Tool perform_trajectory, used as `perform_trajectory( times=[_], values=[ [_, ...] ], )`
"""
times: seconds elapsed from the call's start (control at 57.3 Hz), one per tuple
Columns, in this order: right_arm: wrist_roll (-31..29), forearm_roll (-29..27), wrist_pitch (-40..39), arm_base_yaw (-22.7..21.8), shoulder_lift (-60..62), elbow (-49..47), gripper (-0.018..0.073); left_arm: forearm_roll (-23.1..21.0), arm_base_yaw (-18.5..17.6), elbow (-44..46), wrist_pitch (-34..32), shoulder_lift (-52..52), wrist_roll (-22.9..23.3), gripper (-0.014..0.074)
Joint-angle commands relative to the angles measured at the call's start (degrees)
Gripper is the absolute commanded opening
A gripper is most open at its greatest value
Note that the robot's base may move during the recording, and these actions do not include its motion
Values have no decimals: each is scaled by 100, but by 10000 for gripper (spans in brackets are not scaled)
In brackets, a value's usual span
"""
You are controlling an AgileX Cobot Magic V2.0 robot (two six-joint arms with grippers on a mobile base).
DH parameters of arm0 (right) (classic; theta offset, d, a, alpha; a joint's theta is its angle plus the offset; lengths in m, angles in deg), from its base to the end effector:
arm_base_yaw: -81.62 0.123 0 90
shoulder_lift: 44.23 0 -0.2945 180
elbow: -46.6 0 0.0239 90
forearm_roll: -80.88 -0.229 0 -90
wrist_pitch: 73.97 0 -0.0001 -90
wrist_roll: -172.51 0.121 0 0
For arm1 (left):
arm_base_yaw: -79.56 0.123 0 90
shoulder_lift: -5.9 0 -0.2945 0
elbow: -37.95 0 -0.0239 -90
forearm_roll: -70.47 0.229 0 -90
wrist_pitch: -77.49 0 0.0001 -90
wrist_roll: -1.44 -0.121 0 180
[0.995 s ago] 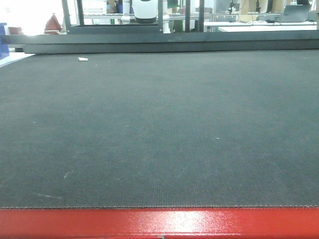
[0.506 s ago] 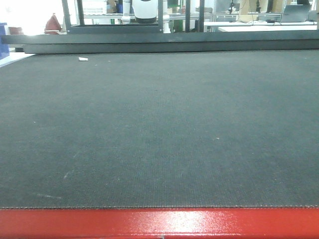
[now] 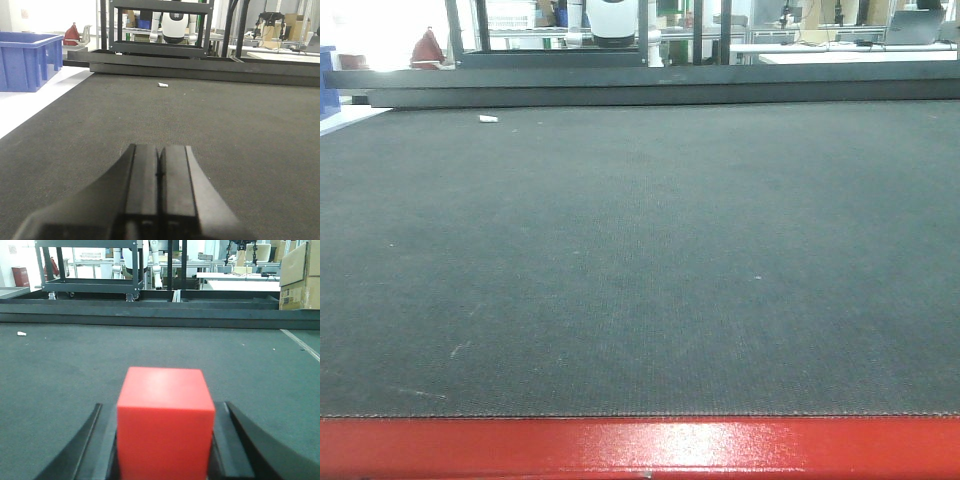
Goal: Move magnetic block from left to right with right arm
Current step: 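Hold the red cube in the right gripper while the base starts moving, then drive the base along the red table toward the office chair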
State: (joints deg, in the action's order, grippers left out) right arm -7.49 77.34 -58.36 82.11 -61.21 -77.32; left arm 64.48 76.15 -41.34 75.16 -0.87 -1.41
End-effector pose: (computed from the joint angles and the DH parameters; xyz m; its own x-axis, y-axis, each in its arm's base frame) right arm 0.0514 0.0025 0.3014 0.0222 0.0597 -0.9980 -0.0265 0.9979 0.0591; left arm 0.0546 -0.0027 0.2104 0.1056 -0.0611 -0.9925 0.0611 0.9966 -0.0548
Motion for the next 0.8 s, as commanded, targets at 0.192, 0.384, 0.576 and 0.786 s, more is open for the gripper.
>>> perform_trajectory(
  times=[0.192, 0.384, 0.576, 0.786],
  values=[
    [-71, -18, -455, -32, -55, -152, 319, -27, -21, -54, -523, 62, -14, -126],
    [-71, -18, -455, -32, -55, -152, 319, -27, -21, -54, -523, 62, -14, -126],
    [-71, -18, -455, -32, -55, -152, 319, -27, -21, -54, -523, 62, -14, -126],
    [-71, -18, -455, -32, -55, -152, 319, -27, -21, -54, -523, 62, -14, -126]
  ],
)
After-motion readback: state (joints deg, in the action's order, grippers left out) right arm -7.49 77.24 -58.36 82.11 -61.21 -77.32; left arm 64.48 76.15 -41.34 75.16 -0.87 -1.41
